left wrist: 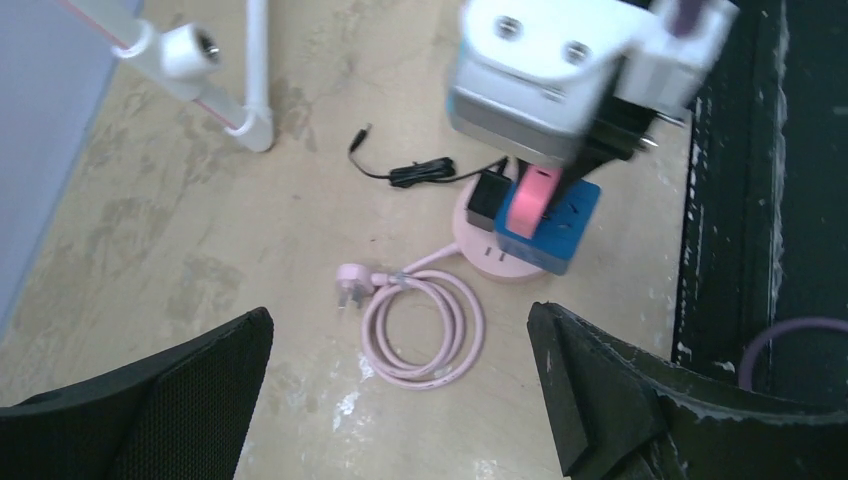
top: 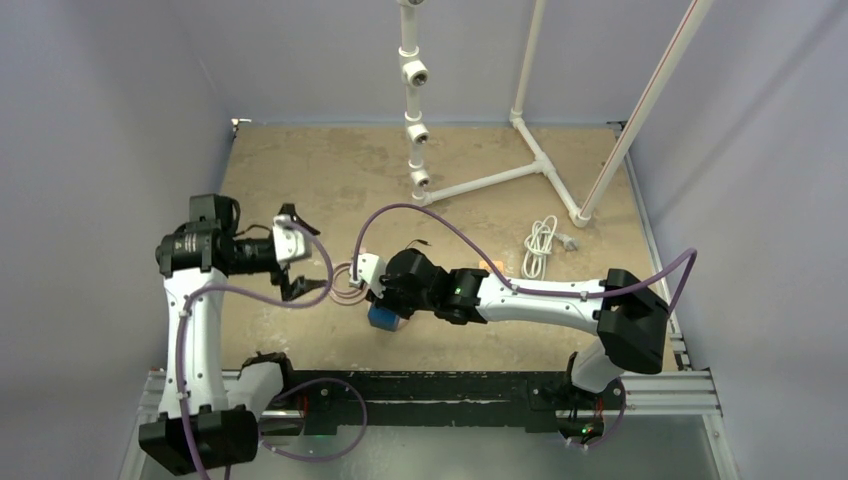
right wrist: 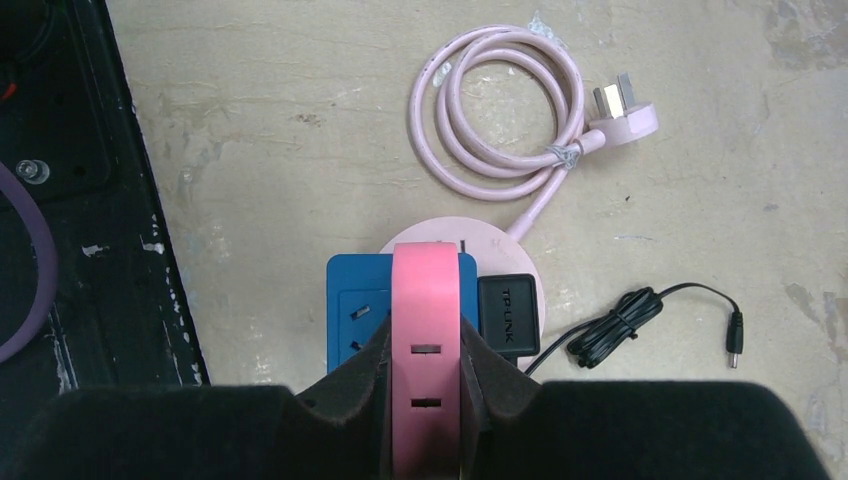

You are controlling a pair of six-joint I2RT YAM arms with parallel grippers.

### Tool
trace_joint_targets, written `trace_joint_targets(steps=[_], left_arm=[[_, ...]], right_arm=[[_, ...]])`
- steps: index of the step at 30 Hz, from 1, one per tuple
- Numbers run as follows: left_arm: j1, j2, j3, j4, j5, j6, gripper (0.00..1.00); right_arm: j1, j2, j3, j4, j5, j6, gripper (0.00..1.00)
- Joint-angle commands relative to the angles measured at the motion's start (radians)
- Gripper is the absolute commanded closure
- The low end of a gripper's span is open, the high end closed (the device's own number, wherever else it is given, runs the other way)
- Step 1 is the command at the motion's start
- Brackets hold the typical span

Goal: Insert the plug
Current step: Insert the plug into the socket.

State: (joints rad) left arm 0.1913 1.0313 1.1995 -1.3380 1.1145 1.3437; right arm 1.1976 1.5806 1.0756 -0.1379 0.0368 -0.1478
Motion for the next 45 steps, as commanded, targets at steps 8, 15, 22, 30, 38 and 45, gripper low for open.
trace_joint_targets(steps=[8,15,22,30,38,45], left_arm=[[-0.077,-0.135,-0.419,-0.096,0.118,0.619,0.01],[-0.205,-0.054,-0.524,0.060,0.141,0.616,0.01],[-0.277,0.131,-0.515,0.153,0.126,0.634,0.01],[-0.294,0.261,-0.506,0.261,0.120,0.602,0.01],[-0.352,0.339,-0.477,0.338,0.131,0.538,0.01],[-0.371,0.351,-0.498,0.435,0.139,0.466,0.01]], right_arm=[[0.003,-0.001,0.007,0.000,-0.011,0.022,1.00],[0.003,-0.004,0.001,0.006,-0.014,0.019,1.00],[0.002,-0.004,-0.002,0.022,-0.011,0.022,1.00],[0.003,-0.003,-0.005,0.034,-0.024,0.021,1.00],[0.002,-0.004,-0.003,0.037,-0.033,0.020,1.00],[0.002,-0.002,-0.006,0.038,-0.035,0.016,1.00]])
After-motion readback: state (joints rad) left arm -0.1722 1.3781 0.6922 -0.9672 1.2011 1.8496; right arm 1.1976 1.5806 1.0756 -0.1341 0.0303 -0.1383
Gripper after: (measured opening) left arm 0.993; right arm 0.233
